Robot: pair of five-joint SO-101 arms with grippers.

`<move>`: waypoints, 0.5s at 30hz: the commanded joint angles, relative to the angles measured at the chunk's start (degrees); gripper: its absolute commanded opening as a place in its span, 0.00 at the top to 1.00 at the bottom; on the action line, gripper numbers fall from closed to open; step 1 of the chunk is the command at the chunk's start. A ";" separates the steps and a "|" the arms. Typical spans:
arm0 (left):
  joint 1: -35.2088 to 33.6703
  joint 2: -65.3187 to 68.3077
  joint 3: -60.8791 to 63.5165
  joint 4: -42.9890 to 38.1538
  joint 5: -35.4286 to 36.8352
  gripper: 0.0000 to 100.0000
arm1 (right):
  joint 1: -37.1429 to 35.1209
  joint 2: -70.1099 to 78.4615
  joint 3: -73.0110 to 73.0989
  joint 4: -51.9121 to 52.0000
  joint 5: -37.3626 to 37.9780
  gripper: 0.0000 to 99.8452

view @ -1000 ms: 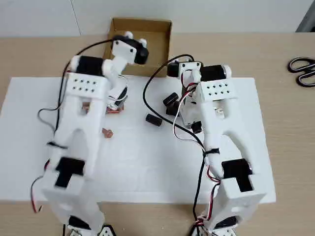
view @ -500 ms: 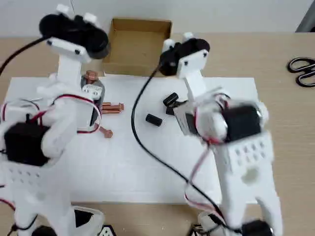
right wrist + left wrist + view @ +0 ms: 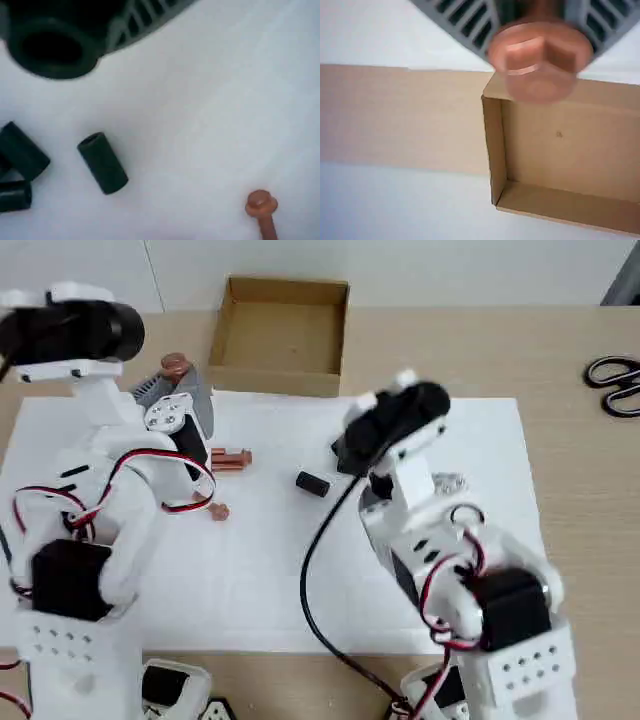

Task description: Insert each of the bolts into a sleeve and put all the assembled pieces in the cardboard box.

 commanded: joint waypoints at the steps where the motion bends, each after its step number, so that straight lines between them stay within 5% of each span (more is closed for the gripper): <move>1: 0.35 -2.64 4.88 -6.59 0.70 0.99 | -1.54 -6.73 7.12 -5.85 -0.88 1.00; 15: 11.34 -3.87 16.04 -16.79 0.79 0.99 | -5.85 -37.67 48.70 -36.35 -0.88 1.00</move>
